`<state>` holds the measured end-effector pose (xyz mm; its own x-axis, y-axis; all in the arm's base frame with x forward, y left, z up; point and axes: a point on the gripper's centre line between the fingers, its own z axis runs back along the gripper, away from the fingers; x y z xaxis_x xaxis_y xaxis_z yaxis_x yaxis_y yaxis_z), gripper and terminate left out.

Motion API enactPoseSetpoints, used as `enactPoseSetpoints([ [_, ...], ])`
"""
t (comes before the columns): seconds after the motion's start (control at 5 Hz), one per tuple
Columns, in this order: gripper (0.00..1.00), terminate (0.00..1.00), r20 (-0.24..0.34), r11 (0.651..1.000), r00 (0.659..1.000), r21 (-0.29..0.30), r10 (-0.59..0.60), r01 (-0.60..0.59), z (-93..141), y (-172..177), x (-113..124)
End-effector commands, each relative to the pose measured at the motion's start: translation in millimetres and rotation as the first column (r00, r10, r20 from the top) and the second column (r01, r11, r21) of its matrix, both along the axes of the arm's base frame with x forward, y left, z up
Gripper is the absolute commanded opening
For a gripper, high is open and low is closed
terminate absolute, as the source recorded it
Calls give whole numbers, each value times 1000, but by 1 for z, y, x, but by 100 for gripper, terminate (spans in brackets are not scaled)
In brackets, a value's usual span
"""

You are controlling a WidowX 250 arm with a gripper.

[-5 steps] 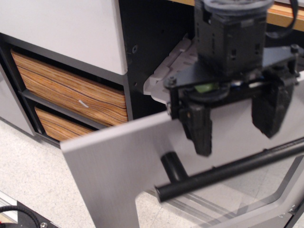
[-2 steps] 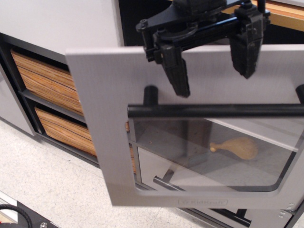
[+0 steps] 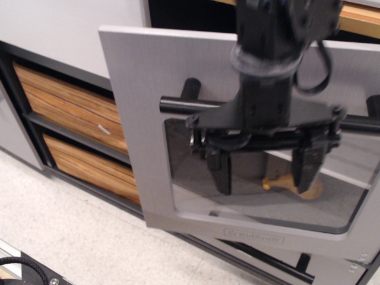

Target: Close oven

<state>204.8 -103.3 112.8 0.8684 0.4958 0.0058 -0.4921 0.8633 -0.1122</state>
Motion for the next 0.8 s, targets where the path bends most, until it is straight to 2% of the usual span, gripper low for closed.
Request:
enactPoseSetpoints([
  [0.0, 100, 0, 155, 1000, 988, 26, -8, 4, -5, 2, 31],
  [0.2, 100, 0, 230, 998, 972, 11, 57, -61, 0, 7, 51],
  [0.6, 100, 0, 265, 993, 958, 0, 112, -116, 13, 16, 72],
])
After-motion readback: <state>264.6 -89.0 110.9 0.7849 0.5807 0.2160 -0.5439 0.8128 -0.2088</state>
